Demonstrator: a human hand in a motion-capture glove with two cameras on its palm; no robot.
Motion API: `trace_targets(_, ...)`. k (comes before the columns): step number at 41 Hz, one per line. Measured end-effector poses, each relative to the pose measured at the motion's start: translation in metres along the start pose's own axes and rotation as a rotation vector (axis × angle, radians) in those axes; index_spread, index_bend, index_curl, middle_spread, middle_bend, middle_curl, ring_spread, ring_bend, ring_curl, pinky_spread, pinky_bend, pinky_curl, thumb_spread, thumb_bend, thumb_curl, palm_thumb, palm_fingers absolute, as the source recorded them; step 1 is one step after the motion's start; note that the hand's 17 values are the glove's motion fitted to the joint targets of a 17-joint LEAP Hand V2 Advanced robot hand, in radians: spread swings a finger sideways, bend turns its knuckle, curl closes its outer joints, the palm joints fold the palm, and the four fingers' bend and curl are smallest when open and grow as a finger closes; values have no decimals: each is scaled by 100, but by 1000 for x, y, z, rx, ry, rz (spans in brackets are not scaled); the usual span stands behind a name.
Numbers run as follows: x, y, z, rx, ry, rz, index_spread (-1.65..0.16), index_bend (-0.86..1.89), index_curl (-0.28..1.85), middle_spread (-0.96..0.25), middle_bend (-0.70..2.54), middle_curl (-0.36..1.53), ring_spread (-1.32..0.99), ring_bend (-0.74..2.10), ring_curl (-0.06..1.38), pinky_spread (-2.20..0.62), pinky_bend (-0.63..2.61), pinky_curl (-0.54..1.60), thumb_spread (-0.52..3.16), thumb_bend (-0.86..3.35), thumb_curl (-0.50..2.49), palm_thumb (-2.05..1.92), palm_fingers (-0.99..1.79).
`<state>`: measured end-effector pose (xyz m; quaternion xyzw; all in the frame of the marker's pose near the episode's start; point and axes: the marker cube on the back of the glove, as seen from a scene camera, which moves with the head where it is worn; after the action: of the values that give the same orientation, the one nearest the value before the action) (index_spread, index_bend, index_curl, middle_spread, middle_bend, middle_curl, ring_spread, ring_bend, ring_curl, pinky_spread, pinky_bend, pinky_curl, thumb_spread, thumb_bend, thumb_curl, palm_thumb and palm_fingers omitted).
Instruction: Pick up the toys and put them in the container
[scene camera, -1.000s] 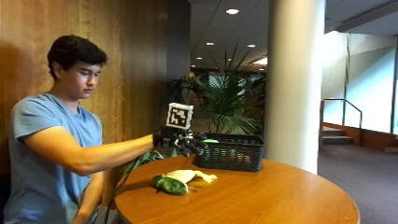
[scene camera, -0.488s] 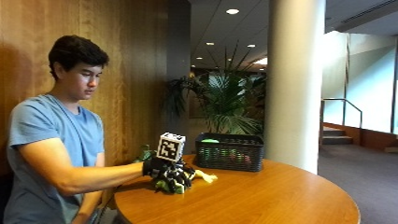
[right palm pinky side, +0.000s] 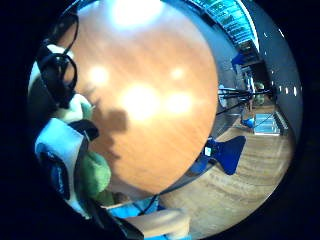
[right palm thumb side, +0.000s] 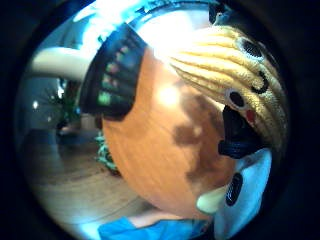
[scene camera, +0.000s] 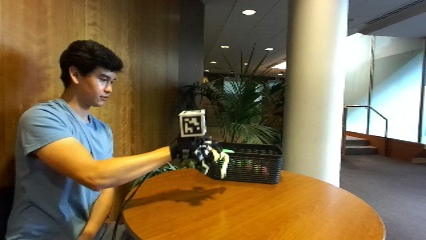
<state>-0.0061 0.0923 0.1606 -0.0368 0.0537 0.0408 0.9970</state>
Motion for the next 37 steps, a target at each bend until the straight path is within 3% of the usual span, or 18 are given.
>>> trace_targets(4,-12,-30,-54,87,59,84,-32,2,-2,-20,85,61,-32,152,55,-37,143,38,160,29,35,49,69)
trace_targets(9,-49,-62,-117,143,-47,45,-32,3,-2,-24,89,64,-33,156,56,-39,144,39,160,33,36,54,69)
trace_targets(17,-114,-115,-165,183,-55,15,-32,3,-2,-28,91,66,-34,159,55,-40,144,40,162,39,37,58,68)
trace_targets(21,-145,-143,-173,167,-58,139,-32,4,-2,-30,92,67,-34,160,54,-40,144,40,162,41,37,58,68)
trace_targets(27,-194,-161,-172,150,-141,-77,-31,4,-2,-31,92,68,-34,160,53,-40,144,40,161,43,36,55,67)
trace_targets(37,-202,-189,-156,180,-260,-92,-30,3,-2,-32,93,69,-34,158,51,-39,144,40,160,39,30,38,58)
